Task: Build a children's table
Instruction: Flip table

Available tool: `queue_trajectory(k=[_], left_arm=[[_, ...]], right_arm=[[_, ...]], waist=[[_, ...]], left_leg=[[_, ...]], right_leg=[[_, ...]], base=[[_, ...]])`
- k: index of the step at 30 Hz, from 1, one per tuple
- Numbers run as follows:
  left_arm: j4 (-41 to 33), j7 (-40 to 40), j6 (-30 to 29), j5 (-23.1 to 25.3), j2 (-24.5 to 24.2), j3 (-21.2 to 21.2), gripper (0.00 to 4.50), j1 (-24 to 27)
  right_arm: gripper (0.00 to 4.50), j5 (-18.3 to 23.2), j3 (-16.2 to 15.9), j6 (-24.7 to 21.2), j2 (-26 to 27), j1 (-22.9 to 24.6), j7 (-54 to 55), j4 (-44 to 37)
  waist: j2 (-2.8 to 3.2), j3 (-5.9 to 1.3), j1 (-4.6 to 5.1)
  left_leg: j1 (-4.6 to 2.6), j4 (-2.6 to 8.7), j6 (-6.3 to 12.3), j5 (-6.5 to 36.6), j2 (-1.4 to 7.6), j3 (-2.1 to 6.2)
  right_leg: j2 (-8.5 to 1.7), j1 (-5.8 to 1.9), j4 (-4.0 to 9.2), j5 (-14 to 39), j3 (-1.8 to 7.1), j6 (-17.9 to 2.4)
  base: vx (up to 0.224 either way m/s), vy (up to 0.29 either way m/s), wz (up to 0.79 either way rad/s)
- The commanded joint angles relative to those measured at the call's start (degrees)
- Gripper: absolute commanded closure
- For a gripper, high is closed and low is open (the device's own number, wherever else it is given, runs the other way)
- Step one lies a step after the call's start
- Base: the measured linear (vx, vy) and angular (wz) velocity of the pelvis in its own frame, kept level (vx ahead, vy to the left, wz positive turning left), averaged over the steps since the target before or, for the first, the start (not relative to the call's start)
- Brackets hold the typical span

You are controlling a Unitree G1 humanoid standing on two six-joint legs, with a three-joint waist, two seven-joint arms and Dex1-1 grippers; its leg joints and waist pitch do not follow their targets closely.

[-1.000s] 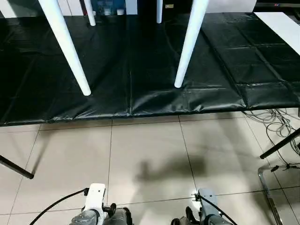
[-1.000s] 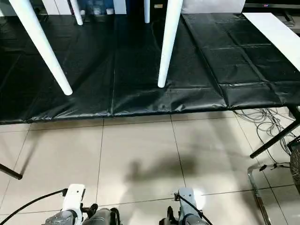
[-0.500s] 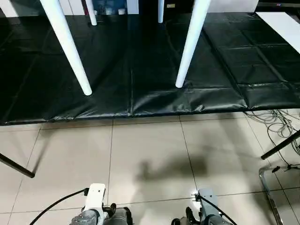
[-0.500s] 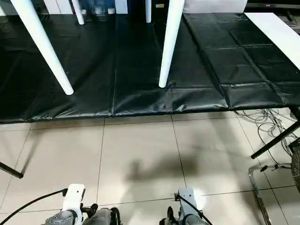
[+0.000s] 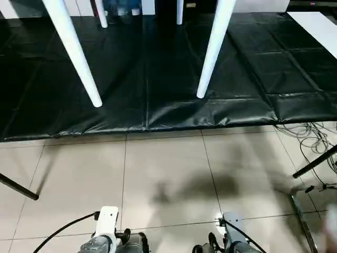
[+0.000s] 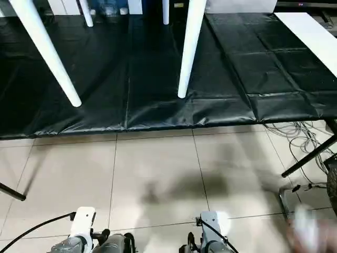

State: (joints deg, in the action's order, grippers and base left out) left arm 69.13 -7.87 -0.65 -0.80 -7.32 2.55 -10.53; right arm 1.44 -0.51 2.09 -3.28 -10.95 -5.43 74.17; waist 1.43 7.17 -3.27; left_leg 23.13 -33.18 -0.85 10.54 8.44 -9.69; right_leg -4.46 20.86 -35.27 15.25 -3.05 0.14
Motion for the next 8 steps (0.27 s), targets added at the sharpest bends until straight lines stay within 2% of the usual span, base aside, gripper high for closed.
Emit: queue_trajectory(k=[1,5,8], left_arm=[[0.7,0.2,0.4,0.6,0.1,0.3,0.02,0.6],[0.7,0.2,0.4,0.6,0.1,0.3,0.02,0.6],[0.7,0.2,0.4,0.6,0.1,0.3,0.02,0.6]], right_arm=[[0.0,-0.4,-0.3,-0.3,0.2,0.9,0.2,1.1],[0.0,-0.4,-0.3,-0.3,0.2,0.9,0.2,1.1],[0.0,-0.4,-0.3,-0.3,0.2,0.9,0.2,1.1]], waist=[[-0.07,-2.88,0.02],[-0.11,-2.85,-0.03],[-0.14,-2.9,-0.05]], left_leg=[[-1.26,4.58,8.54,9.3,6.35,2.17],[-1.31,4.69,7.89,10.1,6.37,2.12],[-1.25,4.55,8.2,9.1,6.3,2.09]], right_leg=[[-6.38,-1.39,3.47,-9.5,3.22,-17.3],[-6.32,-1.33,3.55,-8.4,3.32,-17.3],[-6.34,-1.38,3.45,-9.5,3.32,-17.3]], base=[[0.0,0.0,0.0],[0.0,0.0,0.0],[0.0,0.0,0.0]])
